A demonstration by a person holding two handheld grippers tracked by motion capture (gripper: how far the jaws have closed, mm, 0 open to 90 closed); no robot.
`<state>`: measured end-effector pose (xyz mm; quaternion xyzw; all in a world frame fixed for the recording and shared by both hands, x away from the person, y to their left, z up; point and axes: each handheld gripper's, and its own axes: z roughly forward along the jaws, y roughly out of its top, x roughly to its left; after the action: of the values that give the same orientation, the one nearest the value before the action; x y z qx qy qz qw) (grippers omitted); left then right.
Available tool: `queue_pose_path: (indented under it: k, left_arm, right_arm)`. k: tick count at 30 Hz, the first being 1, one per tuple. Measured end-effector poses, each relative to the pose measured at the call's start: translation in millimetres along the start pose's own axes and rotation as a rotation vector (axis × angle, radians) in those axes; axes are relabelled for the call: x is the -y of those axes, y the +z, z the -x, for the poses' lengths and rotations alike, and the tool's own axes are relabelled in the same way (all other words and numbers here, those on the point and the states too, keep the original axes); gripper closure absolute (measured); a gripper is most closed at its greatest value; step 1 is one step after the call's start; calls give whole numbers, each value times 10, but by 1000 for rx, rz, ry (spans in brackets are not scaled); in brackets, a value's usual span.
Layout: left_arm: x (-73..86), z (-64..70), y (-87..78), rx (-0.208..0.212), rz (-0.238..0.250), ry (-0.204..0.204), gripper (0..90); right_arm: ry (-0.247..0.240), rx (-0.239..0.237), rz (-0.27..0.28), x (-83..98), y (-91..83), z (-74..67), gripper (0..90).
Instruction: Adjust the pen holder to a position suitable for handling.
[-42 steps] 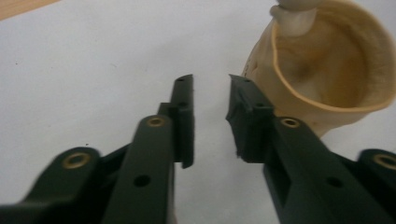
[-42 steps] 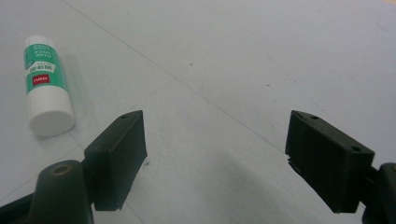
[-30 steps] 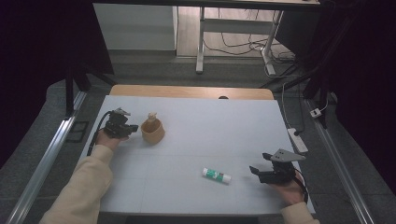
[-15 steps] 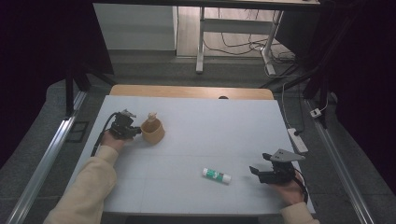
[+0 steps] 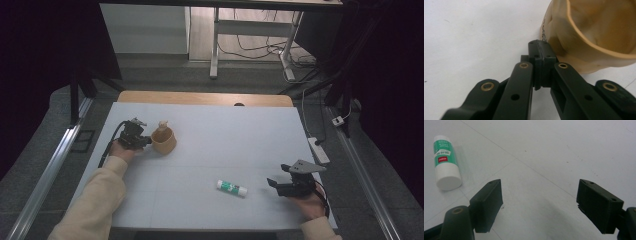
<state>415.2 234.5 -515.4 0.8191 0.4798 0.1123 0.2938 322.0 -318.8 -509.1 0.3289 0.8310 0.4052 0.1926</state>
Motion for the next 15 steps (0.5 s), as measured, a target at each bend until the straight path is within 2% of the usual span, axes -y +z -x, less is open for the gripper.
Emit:
queue_pose_path:
  k: [7,15]
  left_arm:
    - [-35,66,30,11,4,15,881]
    - [-70,117,94,16,12,7,882]
  right_arm:
    - [0,2,-2,-1,3,-4,202]
    - [-1,1,-2,-2,-2,-3,202]
